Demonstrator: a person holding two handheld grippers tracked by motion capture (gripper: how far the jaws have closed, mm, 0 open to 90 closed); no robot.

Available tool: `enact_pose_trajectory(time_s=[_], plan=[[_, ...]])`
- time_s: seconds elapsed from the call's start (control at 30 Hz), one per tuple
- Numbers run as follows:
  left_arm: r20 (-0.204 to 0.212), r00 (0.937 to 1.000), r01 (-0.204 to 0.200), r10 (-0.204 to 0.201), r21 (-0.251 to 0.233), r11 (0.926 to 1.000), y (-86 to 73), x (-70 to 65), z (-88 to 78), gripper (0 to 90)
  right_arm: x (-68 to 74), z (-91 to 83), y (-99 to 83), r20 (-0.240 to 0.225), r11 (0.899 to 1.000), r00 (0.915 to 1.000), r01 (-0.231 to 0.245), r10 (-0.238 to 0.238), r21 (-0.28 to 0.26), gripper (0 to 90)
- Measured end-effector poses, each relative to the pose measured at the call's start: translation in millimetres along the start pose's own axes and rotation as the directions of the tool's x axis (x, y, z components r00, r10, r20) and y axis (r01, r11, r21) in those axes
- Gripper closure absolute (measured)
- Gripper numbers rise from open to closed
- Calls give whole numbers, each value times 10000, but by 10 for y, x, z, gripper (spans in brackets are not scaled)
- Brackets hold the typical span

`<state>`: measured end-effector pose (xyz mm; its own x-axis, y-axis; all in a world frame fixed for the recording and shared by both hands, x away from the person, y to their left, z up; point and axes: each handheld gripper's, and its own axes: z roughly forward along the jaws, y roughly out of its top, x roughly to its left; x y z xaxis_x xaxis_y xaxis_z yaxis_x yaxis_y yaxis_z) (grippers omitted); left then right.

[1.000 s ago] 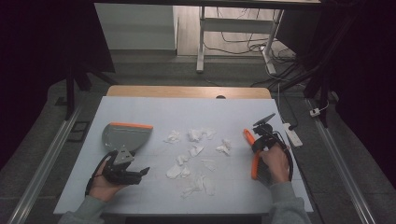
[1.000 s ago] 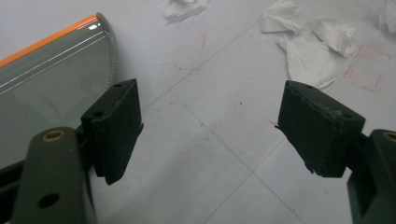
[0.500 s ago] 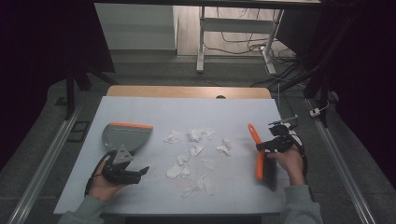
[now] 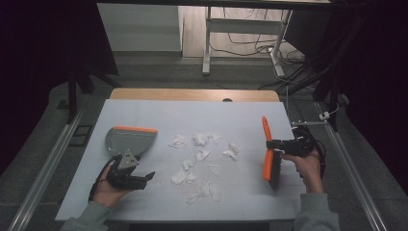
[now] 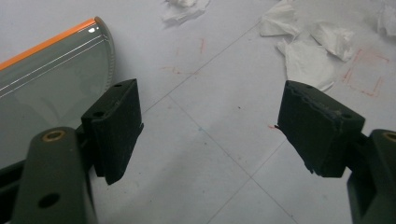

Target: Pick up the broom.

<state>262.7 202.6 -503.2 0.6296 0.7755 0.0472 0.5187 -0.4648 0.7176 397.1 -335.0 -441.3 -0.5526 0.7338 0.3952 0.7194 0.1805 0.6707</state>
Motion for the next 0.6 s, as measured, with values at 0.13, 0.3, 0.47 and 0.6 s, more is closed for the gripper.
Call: enact_pose_trajectory(time_s=[0.13, 0.3, 0.47, 0.6], plan=[[27, 10000, -30, 30, 12, 10000, 12, -10, 7, 227, 69, 1, 34, -442, 9990, 9990, 100, -119, -439, 711], [23, 10000, -60, 60, -54, 10000, 29, -26, 12, 227, 121, 23, 55, -647, 9973, 9977, 165, -211, -719, 711], [45, 10000, -85, 86, -192, 9998, 68, -48, 13, 227, 207, 44, 90, -993, 9942, 9946, 196, -301, -1053, 711], [159, 9998, -93, 99, -420, 9991, 133, -71, 9, 227, 320, 82, 130, -1099, 9918, 9927, 359, -495, -1225, 711]])
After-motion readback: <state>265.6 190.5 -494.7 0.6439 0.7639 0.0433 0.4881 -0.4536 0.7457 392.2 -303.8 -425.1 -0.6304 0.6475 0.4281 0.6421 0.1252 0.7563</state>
